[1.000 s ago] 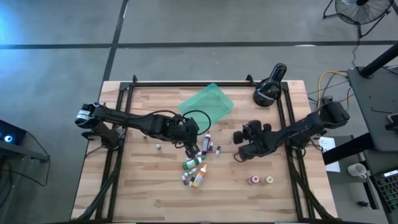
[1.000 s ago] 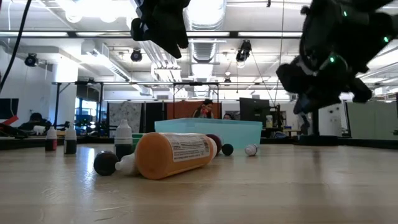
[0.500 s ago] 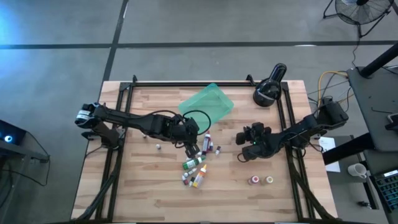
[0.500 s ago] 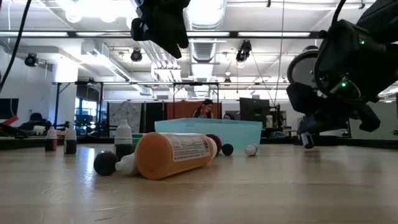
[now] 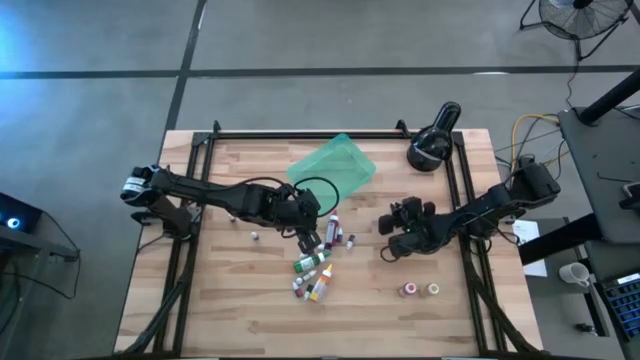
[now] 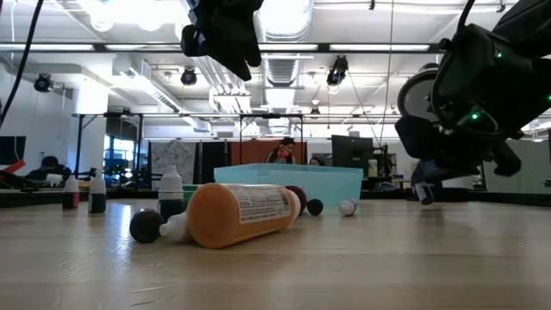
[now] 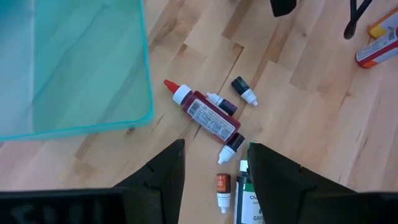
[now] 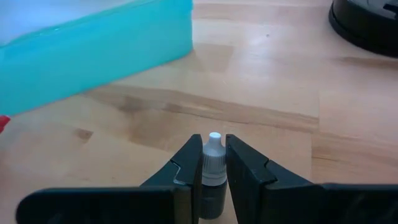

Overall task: Pick & Place food coloring
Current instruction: Adjust the green small food coloring bottle

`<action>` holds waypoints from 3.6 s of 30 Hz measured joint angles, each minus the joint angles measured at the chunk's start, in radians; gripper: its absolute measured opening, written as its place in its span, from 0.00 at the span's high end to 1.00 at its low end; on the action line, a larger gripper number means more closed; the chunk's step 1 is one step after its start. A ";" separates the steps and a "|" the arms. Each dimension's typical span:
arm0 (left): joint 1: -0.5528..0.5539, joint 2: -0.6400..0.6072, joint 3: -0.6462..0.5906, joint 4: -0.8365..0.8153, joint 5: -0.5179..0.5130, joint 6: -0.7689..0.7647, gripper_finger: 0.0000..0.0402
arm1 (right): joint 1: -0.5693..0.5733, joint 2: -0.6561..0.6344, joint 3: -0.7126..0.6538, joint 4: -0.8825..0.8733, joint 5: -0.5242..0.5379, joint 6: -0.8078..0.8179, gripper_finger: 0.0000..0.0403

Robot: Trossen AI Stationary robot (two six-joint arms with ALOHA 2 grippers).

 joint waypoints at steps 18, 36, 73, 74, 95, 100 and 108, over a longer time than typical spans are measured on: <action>0.000 0.000 0.000 0.001 0.000 0.000 0.63 | -0.002 -0.094 0.001 -0.014 -0.124 0.050 0.81; -0.001 0.000 0.000 -0.001 0.125 -0.004 0.63 | -0.221 -0.205 -0.001 -0.032 -0.462 0.004 0.80; 0.000 -0.001 0.000 -0.002 0.162 -0.050 0.63 | -0.634 -0.104 0.070 -0.086 -0.918 -0.117 0.65; 0.000 -0.001 0.000 -0.002 0.162 -0.050 0.63 | -0.634 -0.100 0.070 -0.087 -0.914 -0.117 0.66; -0.001 -0.002 0.000 -0.002 0.162 -0.049 0.63 | -0.635 -0.234 0.064 -0.113 -0.812 -0.671 0.80; -0.001 -0.002 0.000 -0.002 0.162 -0.049 0.63 | -0.622 -0.284 0.065 -0.114 -0.939 -0.952 0.80; 0.000 -0.002 0.000 -0.001 0.162 -0.049 0.63 | -0.528 -0.230 0.159 -0.322 -0.846 -1.530 0.80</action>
